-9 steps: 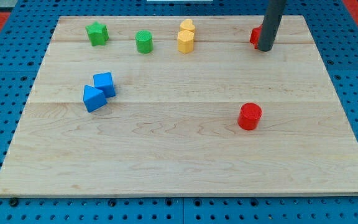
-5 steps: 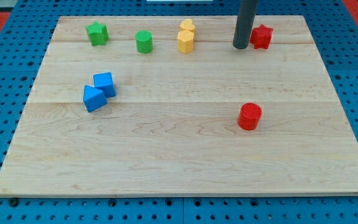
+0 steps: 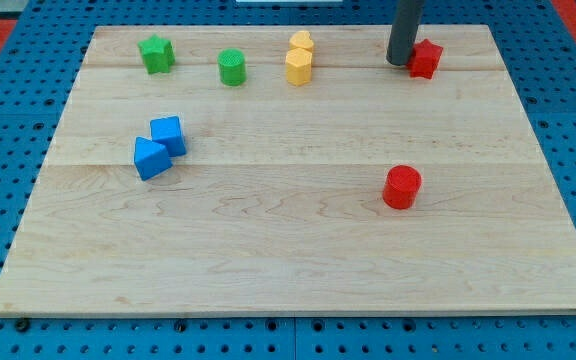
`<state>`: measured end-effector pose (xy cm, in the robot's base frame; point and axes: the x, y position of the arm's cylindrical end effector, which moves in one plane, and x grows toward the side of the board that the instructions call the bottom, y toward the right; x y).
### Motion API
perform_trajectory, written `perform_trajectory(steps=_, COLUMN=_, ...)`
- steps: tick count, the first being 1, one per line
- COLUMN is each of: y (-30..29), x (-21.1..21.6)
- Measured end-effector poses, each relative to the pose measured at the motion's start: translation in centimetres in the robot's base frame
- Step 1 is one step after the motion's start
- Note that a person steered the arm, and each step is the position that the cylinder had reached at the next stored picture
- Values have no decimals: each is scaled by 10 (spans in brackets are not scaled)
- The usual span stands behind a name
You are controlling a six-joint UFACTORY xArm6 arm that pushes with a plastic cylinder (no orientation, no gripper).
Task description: Move the red star slightly to the right
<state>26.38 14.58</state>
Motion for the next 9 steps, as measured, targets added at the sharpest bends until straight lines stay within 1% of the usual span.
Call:
perform_trajectory(steps=1, y=0, x=2)
perform_trajectory(steps=2, y=0, x=39)
perform_trajectory(steps=3, y=0, x=52)
perform_trajectory(steps=5, y=9, x=50)
perform_trajectory(steps=9, y=1, x=50)
